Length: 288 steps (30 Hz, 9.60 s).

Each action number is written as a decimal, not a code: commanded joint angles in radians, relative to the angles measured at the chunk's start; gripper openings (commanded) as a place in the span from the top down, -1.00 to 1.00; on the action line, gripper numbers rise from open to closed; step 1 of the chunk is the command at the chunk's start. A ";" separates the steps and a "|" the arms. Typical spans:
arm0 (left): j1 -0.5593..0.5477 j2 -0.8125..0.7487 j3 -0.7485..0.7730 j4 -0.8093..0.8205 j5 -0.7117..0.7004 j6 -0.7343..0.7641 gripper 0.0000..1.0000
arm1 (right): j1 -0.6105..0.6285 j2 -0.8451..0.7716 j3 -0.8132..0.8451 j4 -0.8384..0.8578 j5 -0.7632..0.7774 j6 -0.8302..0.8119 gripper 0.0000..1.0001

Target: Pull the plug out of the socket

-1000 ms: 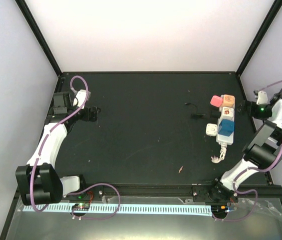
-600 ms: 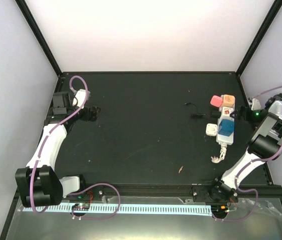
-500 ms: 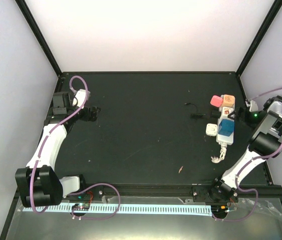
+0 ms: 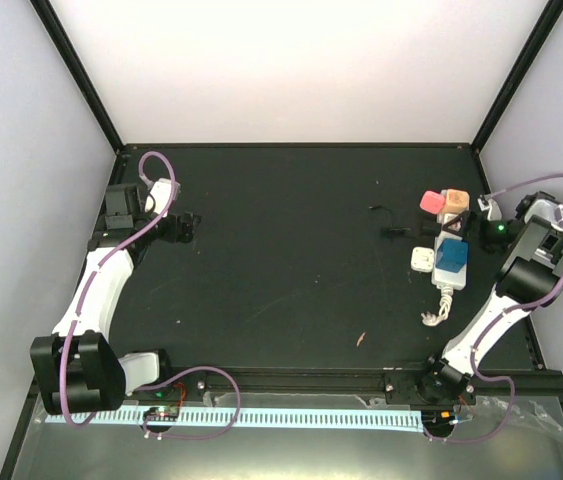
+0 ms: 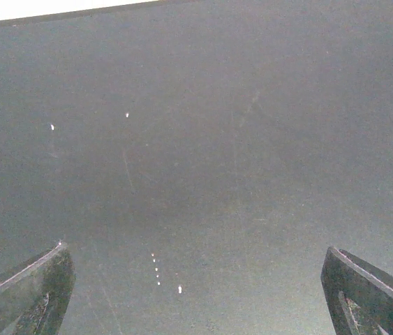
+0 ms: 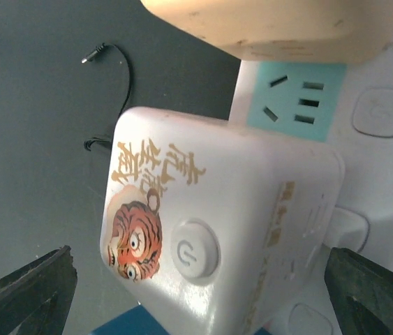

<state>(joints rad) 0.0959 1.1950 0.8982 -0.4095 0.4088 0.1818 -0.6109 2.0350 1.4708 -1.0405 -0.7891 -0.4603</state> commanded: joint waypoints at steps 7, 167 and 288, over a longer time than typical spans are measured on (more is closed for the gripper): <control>-0.006 -0.004 0.018 0.016 0.013 -0.007 -0.97 | 0.072 0.030 0.010 -0.020 -0.023 -0.036 -0.94; -0.032 0.008 0.061 -0.061 0.007 0.050 -0.98 | 0.792 -0.646 -0.320 0.219 0.118 -0.158 -0.72; -0.311 0.004 -0.085 -0.090 0.086 0.251 -0.97 | 0.981 0.088 -0.122 0.475 -0.024 0.464 -0.04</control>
<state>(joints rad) -0.1947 1.1828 0.8215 -0.5018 0.4511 0.3855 0.3275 2.1334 1.3933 -0.5404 -0.7998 0.0254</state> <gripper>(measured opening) 0.988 0.520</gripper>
